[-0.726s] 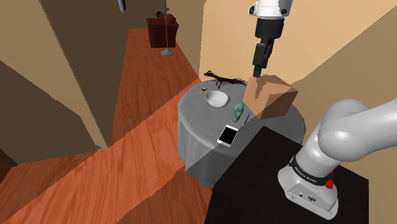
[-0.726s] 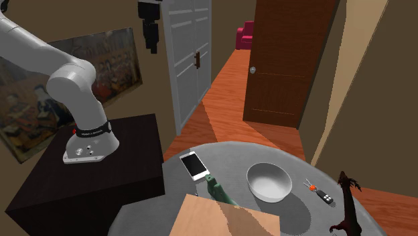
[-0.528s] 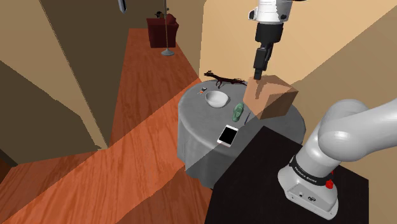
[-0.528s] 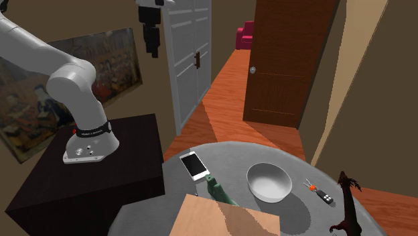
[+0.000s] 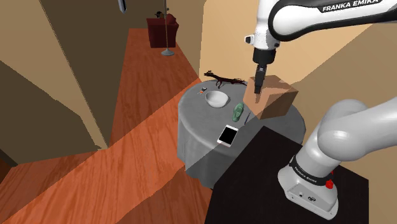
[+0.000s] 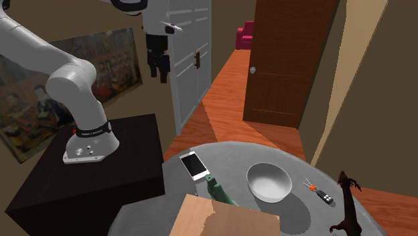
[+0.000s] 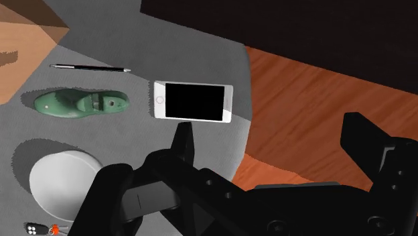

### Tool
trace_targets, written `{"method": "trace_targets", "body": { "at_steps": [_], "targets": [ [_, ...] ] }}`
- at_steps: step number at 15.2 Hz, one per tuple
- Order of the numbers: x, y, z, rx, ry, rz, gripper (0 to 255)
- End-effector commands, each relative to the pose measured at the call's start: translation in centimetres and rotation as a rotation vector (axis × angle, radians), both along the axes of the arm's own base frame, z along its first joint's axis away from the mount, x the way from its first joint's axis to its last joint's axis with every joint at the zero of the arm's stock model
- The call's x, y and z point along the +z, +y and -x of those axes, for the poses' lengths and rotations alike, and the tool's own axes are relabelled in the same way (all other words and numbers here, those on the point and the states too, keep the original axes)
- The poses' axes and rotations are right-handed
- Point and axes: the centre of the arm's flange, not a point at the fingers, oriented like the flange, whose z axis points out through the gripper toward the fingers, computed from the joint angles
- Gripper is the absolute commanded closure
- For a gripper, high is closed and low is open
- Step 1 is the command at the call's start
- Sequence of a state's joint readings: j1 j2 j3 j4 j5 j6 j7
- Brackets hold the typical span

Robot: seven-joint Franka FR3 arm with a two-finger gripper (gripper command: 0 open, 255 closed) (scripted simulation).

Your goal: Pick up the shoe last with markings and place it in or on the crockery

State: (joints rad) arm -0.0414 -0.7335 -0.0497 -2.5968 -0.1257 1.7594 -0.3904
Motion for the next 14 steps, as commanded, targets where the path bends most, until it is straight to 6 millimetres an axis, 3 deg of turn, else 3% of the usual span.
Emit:
{"method": "trace_targets", "body": {
  "at_steps": [1,14],
  "targets": [
    [-1.9,-1.3,-0.3,0.042,0.000,0.013,0],
    [-14.7,-10.6,-3.9,0.291,0.013,0.096,0]
  ]
}}
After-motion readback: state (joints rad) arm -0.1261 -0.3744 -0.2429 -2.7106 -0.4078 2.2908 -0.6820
